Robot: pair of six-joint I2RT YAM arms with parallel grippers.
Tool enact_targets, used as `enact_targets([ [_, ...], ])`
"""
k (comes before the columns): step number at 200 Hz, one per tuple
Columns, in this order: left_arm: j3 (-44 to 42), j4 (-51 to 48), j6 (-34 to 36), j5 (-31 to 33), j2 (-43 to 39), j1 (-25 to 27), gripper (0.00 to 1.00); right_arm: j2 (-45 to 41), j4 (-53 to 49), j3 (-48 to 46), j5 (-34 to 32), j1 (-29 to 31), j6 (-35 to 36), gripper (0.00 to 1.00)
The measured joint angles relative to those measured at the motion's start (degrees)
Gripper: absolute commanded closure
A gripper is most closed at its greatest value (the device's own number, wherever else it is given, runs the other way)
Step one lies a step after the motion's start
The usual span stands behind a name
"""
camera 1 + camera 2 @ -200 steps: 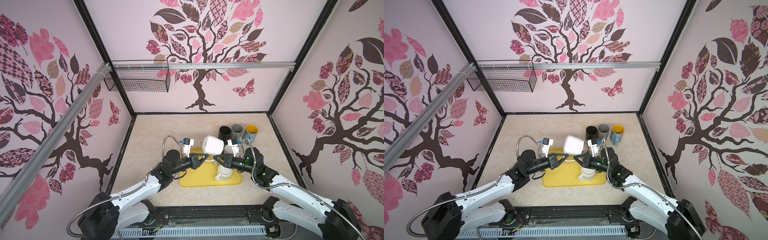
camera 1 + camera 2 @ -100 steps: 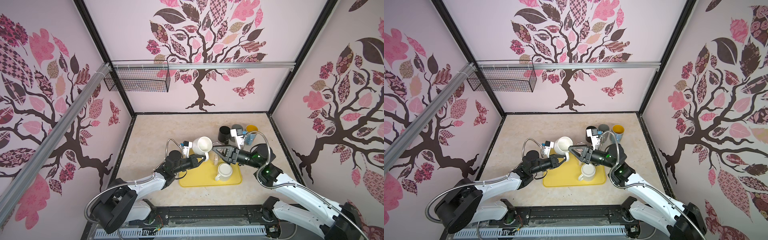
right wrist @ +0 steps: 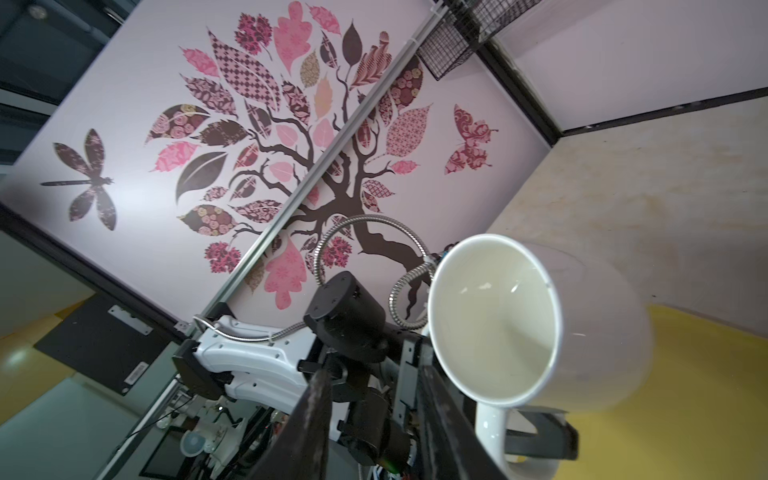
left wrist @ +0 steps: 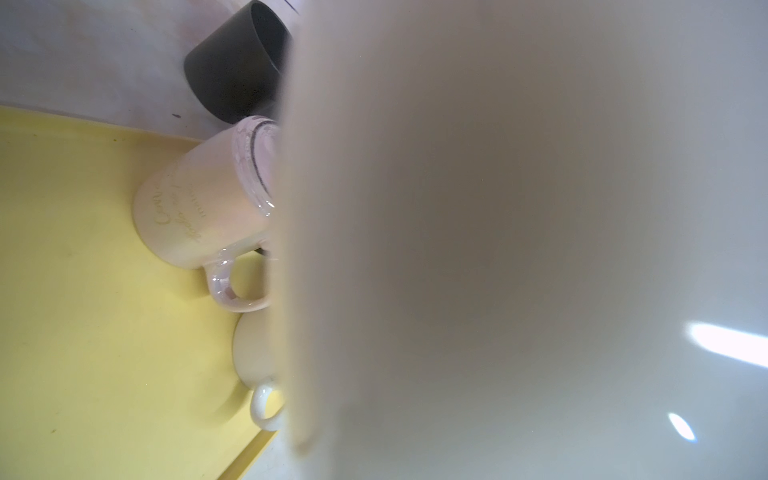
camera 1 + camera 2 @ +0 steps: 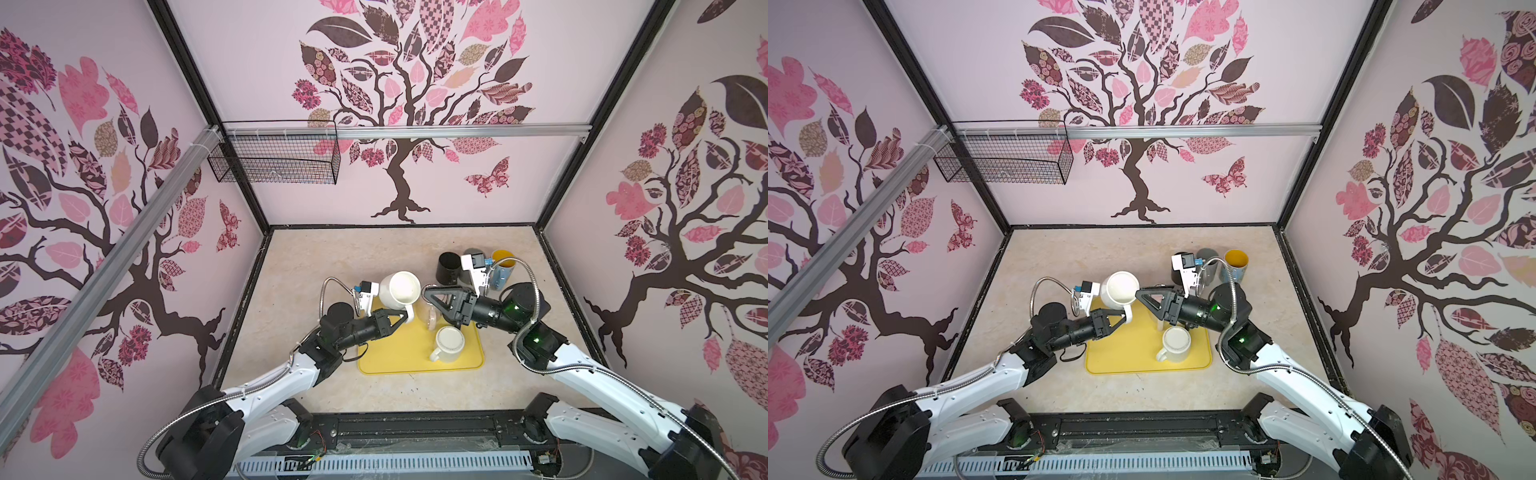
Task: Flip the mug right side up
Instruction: 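Open the left gripper and release the white mug to the right gripper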
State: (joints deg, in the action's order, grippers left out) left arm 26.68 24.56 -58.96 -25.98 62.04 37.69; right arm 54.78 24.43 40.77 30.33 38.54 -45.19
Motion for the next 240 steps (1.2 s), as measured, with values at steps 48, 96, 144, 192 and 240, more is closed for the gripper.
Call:
enact_targets([
  [48, 5.2, -13.8, 4.3, 3.3, -3.8, -0.2, 1.0, 0.8, -15.3, 6.3, -14.7, 11.2, 11.9, 0.53],
  [96, 5.4, -20.2, 6.1, 4.8, -4.3, -0.2, 1.0, 3.8, -22.6, 7.6, -24.0, 13.8, 15.8, 0.52],
  [144, 5.4, -22.6, 6.8, 5.1, -4.8, -0.2, 1.0, 6.6, -25.1, 8.7, -26.4, 13.9, 16.8, 0.48],
  [192, 5.4, -23.5, 7.7, 5.4, -5.8, -0.2, 1.0, 9.5, -25.6, 8.8, -25.4, 13.9, 16.5, 0.48],
  [240, 5.4, -23.8, 8.3, 5.3, -6.0, -0.2, 1.0, 12.1, -25.5, 8.8, -23.8, 14.2, 15.6, 0.49],
])
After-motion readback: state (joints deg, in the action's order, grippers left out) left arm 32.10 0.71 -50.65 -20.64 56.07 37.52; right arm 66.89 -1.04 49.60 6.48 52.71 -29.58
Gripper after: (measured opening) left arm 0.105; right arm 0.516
